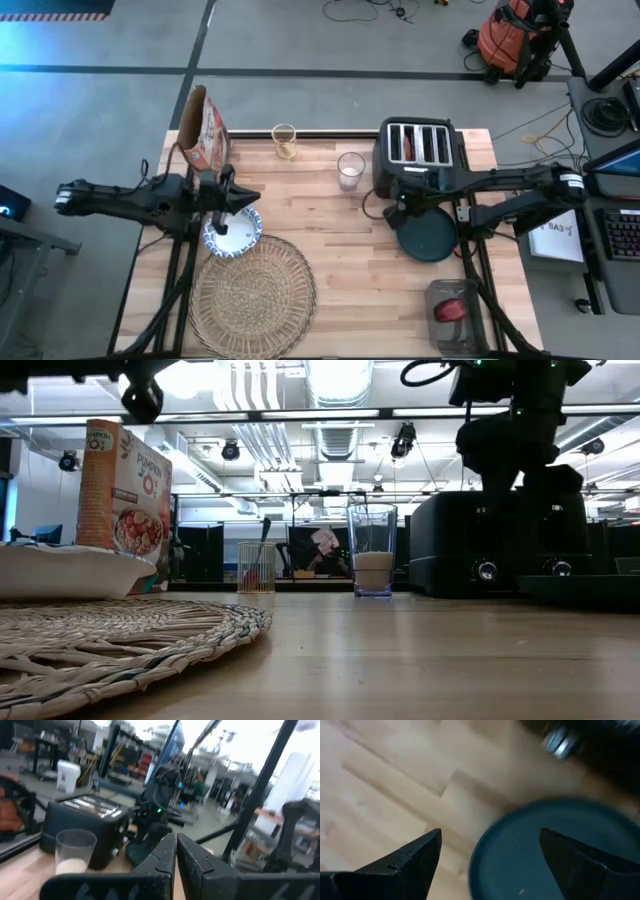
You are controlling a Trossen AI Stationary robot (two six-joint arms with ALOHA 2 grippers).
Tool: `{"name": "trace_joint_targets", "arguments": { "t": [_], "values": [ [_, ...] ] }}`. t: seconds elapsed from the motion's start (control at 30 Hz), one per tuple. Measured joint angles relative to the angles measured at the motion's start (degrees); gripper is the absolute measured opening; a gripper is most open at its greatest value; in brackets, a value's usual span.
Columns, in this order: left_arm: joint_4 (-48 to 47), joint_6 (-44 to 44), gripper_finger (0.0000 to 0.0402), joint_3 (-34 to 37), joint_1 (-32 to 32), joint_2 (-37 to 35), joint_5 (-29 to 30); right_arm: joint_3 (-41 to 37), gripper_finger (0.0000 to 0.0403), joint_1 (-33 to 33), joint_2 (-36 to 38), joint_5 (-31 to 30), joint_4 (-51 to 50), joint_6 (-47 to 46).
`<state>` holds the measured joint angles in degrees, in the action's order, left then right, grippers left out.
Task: Arrange a breakfast setting
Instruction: Move the black plate to the center of the table
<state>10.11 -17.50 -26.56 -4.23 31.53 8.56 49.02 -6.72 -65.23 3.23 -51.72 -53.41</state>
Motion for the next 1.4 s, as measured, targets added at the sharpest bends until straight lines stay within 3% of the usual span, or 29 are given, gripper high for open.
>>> {"name": "trace_joint_targets", "arguments": {
  "t": [0.27, 0.53, 0.87, 1.13, 1.23, 1.4],
  "values": [
    [-20.9, 4.8, 0.0, -12.8, 0.0, 8.5, -0.3, -0.1, 0.0325, 7.2, -4.3, -0.9, 0.3, -9.4],
    [-32.8, 5.0, 0.0, -18.0, -0.1, 11.6, -1.1, -0.1, 0.0325, 13.8, -11.4, -3.4, 0.5, -18.2],
    [-35.1, 4.8, 0.0, -17.7, -0.1, 8.9, -5.1, -0.1, 0.0325, 17.3, -20.8, -3.2, 1.5, -21.0],
    [-35.1, 4.8, 0.0, -17.7, -0.1, 6.0, -5.3, 1.1, 0.0323, 17.9, -24.9, -1.7, 1.4, -17.2],
    [-35.1, 4.8, 0.0, -17.7, -0.1, 5.2, -5.2, 1.8, 0.03, 17.9, -25.5, -1.3, 1.3, -15.7],
    [-35.1, 4.8, 0.0, -17.7, -0.1, 4.5, -5.2, 2.5, 0.0216, 18.0, -25.3, 0.3, 1.4, -13.8]
  ]
}}
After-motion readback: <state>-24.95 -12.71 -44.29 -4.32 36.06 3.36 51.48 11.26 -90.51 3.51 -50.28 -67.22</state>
